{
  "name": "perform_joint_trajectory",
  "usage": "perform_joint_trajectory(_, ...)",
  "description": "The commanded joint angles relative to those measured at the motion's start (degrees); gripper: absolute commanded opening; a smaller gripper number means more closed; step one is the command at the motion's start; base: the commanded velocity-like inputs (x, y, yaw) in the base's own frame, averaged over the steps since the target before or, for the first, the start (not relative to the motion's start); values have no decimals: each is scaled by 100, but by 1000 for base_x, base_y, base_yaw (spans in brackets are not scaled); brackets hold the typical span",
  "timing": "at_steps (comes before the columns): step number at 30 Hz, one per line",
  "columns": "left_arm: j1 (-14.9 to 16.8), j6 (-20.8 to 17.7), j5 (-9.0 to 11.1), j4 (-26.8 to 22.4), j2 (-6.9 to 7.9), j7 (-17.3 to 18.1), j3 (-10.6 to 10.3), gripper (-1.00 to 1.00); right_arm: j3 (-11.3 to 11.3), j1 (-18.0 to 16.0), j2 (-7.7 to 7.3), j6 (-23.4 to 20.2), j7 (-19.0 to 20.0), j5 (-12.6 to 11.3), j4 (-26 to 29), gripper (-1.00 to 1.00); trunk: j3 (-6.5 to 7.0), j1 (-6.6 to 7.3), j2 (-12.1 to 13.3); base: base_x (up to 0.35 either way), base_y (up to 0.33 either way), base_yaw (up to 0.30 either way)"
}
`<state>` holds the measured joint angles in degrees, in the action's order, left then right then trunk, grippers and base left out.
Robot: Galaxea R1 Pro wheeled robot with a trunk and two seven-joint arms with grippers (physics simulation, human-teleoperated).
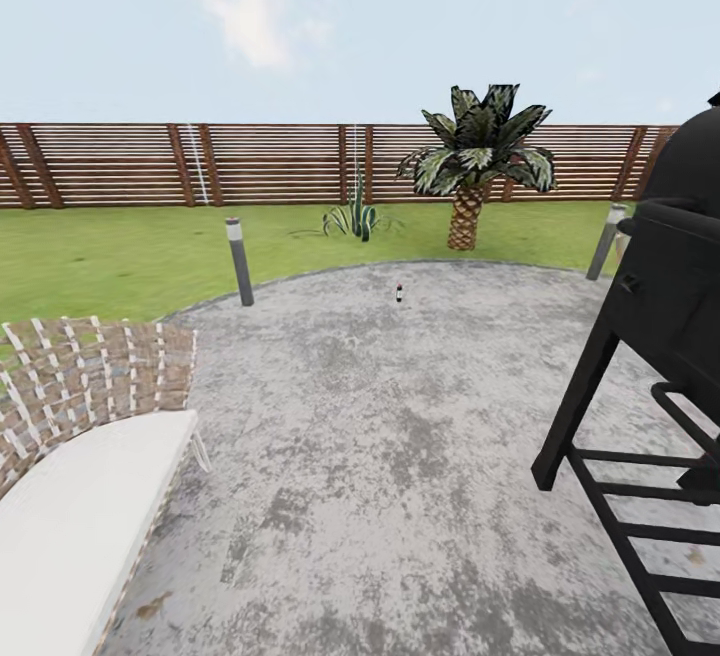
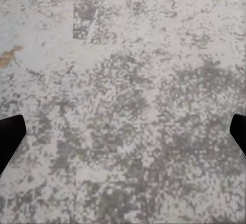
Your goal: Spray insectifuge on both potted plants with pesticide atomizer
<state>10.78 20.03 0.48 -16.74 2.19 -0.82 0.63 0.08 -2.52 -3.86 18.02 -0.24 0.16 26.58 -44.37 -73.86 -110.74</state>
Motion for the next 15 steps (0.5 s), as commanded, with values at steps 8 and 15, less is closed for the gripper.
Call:
perform_joint_trajectory(8,3,19,4,5,1,-6,2,100,1,-3,-1,18,-2,2,-4,100,-5,-3,-2,337,0,0)
perform_joint_trajectory(15,3,19,4,4,0,-6,2,100,1,-3,-1,18,-2,2,-4,100,-5,-3,-2,337,0,0)
